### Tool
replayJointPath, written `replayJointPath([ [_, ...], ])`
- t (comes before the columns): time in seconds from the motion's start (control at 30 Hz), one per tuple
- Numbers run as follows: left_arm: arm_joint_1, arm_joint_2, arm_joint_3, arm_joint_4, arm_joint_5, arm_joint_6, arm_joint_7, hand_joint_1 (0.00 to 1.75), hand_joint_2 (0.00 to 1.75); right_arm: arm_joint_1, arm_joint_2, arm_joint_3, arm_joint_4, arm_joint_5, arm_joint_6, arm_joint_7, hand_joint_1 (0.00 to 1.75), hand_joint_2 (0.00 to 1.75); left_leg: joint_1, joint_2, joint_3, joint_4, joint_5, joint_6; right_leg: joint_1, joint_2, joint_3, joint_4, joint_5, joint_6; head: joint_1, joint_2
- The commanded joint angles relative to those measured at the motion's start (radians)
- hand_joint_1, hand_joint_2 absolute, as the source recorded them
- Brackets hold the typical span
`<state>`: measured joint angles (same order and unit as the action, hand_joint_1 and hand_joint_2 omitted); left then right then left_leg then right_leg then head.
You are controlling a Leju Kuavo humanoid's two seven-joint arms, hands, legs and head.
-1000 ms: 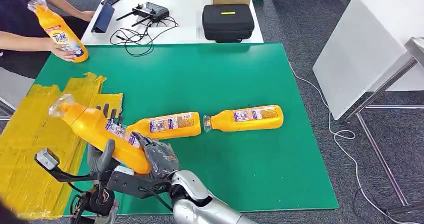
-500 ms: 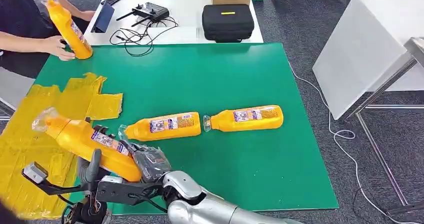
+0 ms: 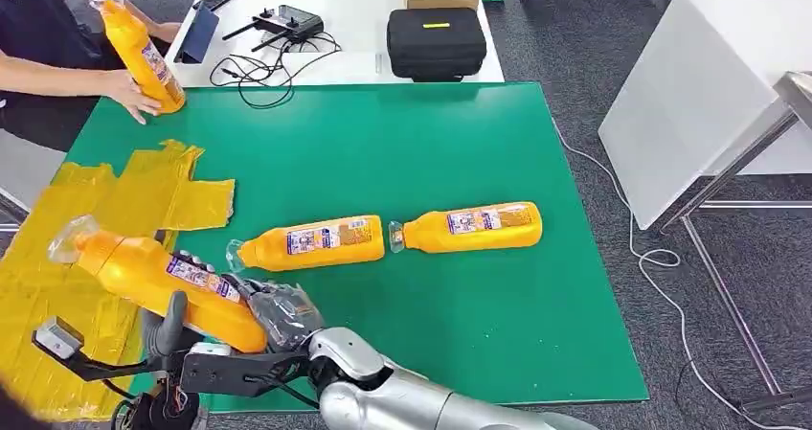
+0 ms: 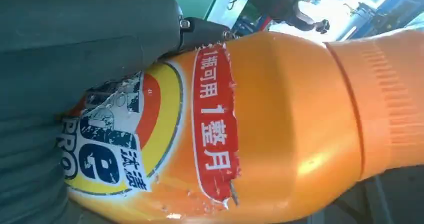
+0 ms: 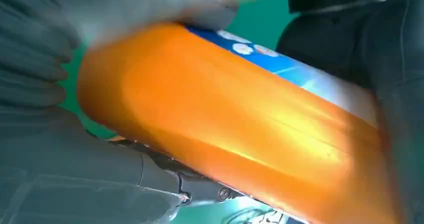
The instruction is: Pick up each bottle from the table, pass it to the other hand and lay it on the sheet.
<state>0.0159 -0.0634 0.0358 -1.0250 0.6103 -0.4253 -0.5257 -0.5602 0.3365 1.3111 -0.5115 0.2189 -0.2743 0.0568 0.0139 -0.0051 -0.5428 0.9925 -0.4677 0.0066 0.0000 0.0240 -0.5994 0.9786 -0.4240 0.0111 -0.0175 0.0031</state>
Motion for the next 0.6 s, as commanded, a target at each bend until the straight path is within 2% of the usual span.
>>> replayJointPath([
  [0.03, -0.077, 0.067, 0.089, -0.035, -0.458, 0.38, -0.131, 1.75, 1.75, -0.043, 0.013, -0.063, 0.102, -0.169, -0.011, -0.234, 0.0, 0.0, 0.001, -0.003, 0.002, 0.0, 0.0, 0.0, 0.001, -0.005, 0.003, 0.0, -0.001, 0.0, -0.001, 0.0],
  [0.13, -0.087, 0.091, 0.186, -0.024, -0.762, 0.652, -0.146, 1.75, 1.75, -0.054, -0.017, -0.233, 0.067, -0.132, -0.039, -0.312, 0.0, 0.0, 0.001, -0.001, 0.001, 0.0, 0.0, 0.0, 0.001, -0.003, 0.003, 0.0, -0.001, 0.0, 0.0, 0.0],
  [0.23, -0.092, 0.087, 0.224, -0.019, -0.783, 0.63, -0.152, 1.75, 1.75, -0.031, -0.035, -0.28, 0.01, -0.075, -0.022, -0.291, 0.0, 0.0, 0.001, -0.001, 0.004, -0.001, 0.0, 0.0, 0.001, -0.004, 0.005, 0.0, -0.001, 0.0, -0.002, 0.0],
  [0.27, -0.094, 0.09, 0.224, -0.012, -0.897, 0.77, -0.16, 1.75, 1.75, -0.004, -0.044, -0.33, -0.022, -0.043, -0.047, -0.304, 0.0, 0.0, 0.001, -0.002, 0.003, -0.001, 0.0, 0.0, 0.0, -0.003, 0.003, 0.001, -0.001, 0.0, 0.0, 0.0],
  [0.33, -0.104, 0.12, 0.252, 0.019, -1.045, 0.957, -0.172, 1.75, 1.75, 0.062, -0.086, -0.441, -0.122, 0.053, -0.045, -0.295, 0.0, 0.0, 0.001, -0.005, 0.006, -0.002, -0.001, 0.0, 0.002, -0.007, 0.008, -0.001, -0.002, 0.001, -0.001, 0.0],
  [0.4, -0.103, 0.162, 0.23, 0.044, -1.124, 1.106, -0.172, 1.75, 1.75, 0.129, -0.122, -0.522, -0.209, 0.129, -0.033, -0.288, 0.0, 0.0, 0.002, -0.003, 0.004, -0.001, 0.0, 0.0, 0.003, -0.005, 0.006, -0.002, -0.001, 0.001, -0.001, 0.0],
  [0.43, -0.097, 0.164, 0.241, 0.036, -1.152, 1.123, -0.172, 1.75, 1.75, 0.166, -0.138, -0.555, -0.248, 0.152, -0.022, -0.292, 0.0, 0.0, 0.002, -0.004, 0.007, -0.003, 0.0, 0.0, 0.003, -0.006, 0.009, -0.003, -0.002, 0.001, -0.001, 0.0],
  [0.57, -0.079, 0.071, 0.45, -0.077, -1.52, 1.123, -0.172, 1.75, 1.75, 0.293, -0.175, -0.624, -0.34, 0.239, -0.027, -0.299, 0.0, 0.0, 0.001, -0.004, 0.009, -0.004, -0.001, 0.001, 0.002, -0.006, 0.011, -0.003, -0.003, 0.001, -0.002, 0.0],
  [0.6, -0.079, 0.071, 0.45, -0.077, -1.52, 1.123, -0.172, 1.75, 1.75, 0.293, -0.175, -0.624, -0.34, 0.239, -0.027, -0.299, 0.0, 0.0, 0.002, -0.004, 0.004, -0.001, 0.0, 0.0, 0.003, -0.005, 0.006, -0.002, -0.002, 0.001, -0.001, 0.0],
])
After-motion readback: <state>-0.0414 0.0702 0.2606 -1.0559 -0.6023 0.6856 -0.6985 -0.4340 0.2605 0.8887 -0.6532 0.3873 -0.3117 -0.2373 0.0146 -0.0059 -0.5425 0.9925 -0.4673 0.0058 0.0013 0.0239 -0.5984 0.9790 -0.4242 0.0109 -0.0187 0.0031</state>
